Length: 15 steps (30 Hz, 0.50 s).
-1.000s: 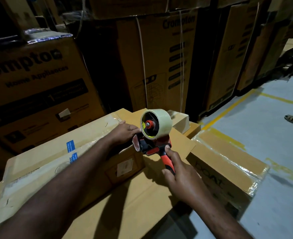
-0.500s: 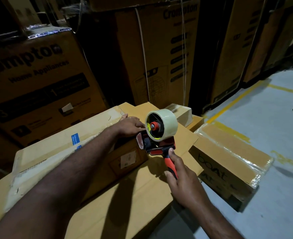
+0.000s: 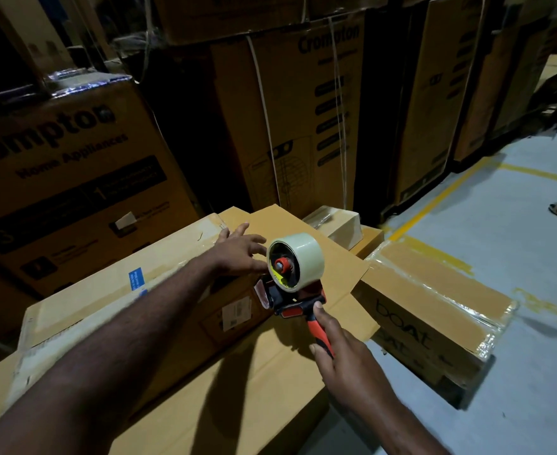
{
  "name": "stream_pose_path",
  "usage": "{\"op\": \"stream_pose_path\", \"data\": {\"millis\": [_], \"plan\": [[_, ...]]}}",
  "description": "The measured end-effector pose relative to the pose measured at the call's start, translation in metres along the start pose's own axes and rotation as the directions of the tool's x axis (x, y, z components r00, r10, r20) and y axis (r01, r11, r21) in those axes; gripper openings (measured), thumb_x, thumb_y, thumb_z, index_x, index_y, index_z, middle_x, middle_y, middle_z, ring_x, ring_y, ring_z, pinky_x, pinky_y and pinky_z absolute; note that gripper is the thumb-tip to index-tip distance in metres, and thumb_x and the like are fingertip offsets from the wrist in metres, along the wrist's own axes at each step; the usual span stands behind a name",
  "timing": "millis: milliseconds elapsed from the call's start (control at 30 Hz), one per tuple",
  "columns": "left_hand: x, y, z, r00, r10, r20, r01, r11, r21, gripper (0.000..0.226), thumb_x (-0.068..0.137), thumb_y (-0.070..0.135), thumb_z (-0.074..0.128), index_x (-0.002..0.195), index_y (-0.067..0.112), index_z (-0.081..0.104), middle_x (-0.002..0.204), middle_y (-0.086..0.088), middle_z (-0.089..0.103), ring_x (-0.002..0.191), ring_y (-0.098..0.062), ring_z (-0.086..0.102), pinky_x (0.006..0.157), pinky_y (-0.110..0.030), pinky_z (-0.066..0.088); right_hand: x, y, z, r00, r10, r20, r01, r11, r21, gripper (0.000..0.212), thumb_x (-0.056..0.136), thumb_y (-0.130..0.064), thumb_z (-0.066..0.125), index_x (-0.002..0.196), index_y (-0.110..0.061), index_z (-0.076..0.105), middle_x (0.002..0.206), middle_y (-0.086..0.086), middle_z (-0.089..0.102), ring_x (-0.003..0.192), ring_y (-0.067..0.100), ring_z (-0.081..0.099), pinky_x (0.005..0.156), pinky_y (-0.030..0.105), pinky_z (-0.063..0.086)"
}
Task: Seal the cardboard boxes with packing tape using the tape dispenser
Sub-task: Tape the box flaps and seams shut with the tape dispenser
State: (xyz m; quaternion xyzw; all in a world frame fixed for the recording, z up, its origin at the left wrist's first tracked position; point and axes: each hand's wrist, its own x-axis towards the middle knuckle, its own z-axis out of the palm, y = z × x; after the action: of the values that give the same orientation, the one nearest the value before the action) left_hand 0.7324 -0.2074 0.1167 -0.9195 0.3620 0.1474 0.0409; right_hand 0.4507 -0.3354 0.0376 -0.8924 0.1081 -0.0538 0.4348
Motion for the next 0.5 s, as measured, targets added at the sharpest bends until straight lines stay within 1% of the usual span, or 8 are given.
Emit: {"op": "stream_pose_path", "data": {"millis": [67,167,233,267,333,367,433,500], "plan": [[-0.009,0.001,0.008,0.996,0.005,-0.087,-0.007,1.0,-0.028,0.079,0.081,0.074,0.038,0.148,0.034,0.05,0.168,0.005,0.023,0.157,-0.027,-0.007,0.121,-0.062,-0.008,0.0,0.0,0.004,1.0,0.013,0.005,-0.013,1.0,-0.009,0.071,0.104,-0.04,0.048,0.151,-0.057,-0.004,0.149,-0.008,0.046,0.126,0.007,0.049,0.092,0.019,0.043],[-0.028,-0.005,0.024,0.983,0.026,-0.18,-0.053,0.988,-0.145,0.087,0.08,0.08,0.027,0.153,0.034,0.043,0.168,0.006,0.021,0.157,-0.021,-0.002,0.123,-0.056,-0.005,0.003,0.001,0.009,1.0,0.01,-0.019,-0.011,0.999,-0.035,0.071,0.103,-0.04,0.049,0.153,-0.052,0.0,0.147,-0.008,0.049,0.125,0.008,0.052,0.093,0.021,0.046],[-0.036,-0.007,0.033,0.98,0.036,-0.196,-0.061,0.99,-0.126,0.093,0.08,0.084,0.018,0.157,0.035,0.033,0.169,0.009,0.018,0.157,-0.016,0.0,0.124,-0.055,-0.005,0.005,0.001,0.01,1.0,0.014,-0.026,-0.015,0.999,-0.047,0.071,0.103,-0.039,0.049,0.154,-0.05,0.001,0.144,-0.008,0.051,0.123,0.008,0.053,0.091,0.02,0.046],[-0.039,-0.008,0.035,0.981,0.034,-0.193,-0.056,0.992,-0.11,0.095,0.079,0.085,0.016,0.158,0.034,0.032,0.169,0.009,0.018,0.157,-0.015,0.0,0.124,-0.056,-0.004,0.006,0.0,0.011,1.0,0.012,-0.022,-0.013,0.998,-0.058,0.071,0.103,-0.039,0.049,0.155,-0.049,0.001,0.143,-0.007,0.052,0.122,0.008,0.053,0.089,0.019,0.045],[-0.039,-0.009,0.033,0.985,0.036,-0.171,-0.056,0.992,-0.112,0.1,0.075,0.088,0.017,0.157,0.032,0.033,0.167,0.009,0.021,0.157,-0.015,0.0,0.124,-0.057,-0.004,0.009,-0.003,0.011,1.0,0.0,-0.015,-0.001,0.996,-0.087,0.07,0.103,-0.04,0.048,0.155,-0.048,0.001,0.143,-0.007,0.052,0.121,0.008,0.054,0.086,0.017,0.043],[-0.04,-0.008,0.029,0.988,0.036,-0.153,-0.056,0.99,-0.13,0.101,0.074,0.088,0.02,0.156,0.031,0.034,0.167,0.009,0.022,0.156,-0.016,0.0,0.124,-0.056,-0.005,0.01,-0.005,0.009,1.0,-0.011,-0.011,0.01,0.994,-0.111,0.07,0.104,-0.04,0.047,0.156,-0.047,0.0,0.142,-0.006,0.051,0.12,0.008,0.054,0.085,0.016,0.042],[-0.041,-0.008,0.024,0.992,0.03,-0.125,-0.05,0.986,-0.162,0.094,0.079,0.082,0.031,0.156,0.029,0.034,0.167,0.007,0.023,0.156,-0.017,0.0,0.124,-0.055,-0.006,0.014,-0.008,0.008,1.0,-0.026,0.007,0.027,0.987,-0.159,0.07,0.105,-0.039,0.045,0.156,-0.044,-0.003,0.14,-0.004,0.052,0.118,0.009,0.055,0.082,0.016,0.041],[-0.042,-0.011,0.025,0.991,0.023,-0.135,-0.045,0.986,-0.163,0.081,0.09,0.073,0.041,0.156,0.026,0.033,0.167,0.005,0.022,0.157,-0.018,0.0,0.124,-0.055,-0.006,0.018,-0.011,0.008,0.999,-0.028,0.021,0.031,0.982,-0.184,0.07,0.105,-0.04,0.044,0.157,-0.042,-0.003,0.137,-0.003,0.054,0.114,0.01,0.056,0.079,0.017,0.04]]}}
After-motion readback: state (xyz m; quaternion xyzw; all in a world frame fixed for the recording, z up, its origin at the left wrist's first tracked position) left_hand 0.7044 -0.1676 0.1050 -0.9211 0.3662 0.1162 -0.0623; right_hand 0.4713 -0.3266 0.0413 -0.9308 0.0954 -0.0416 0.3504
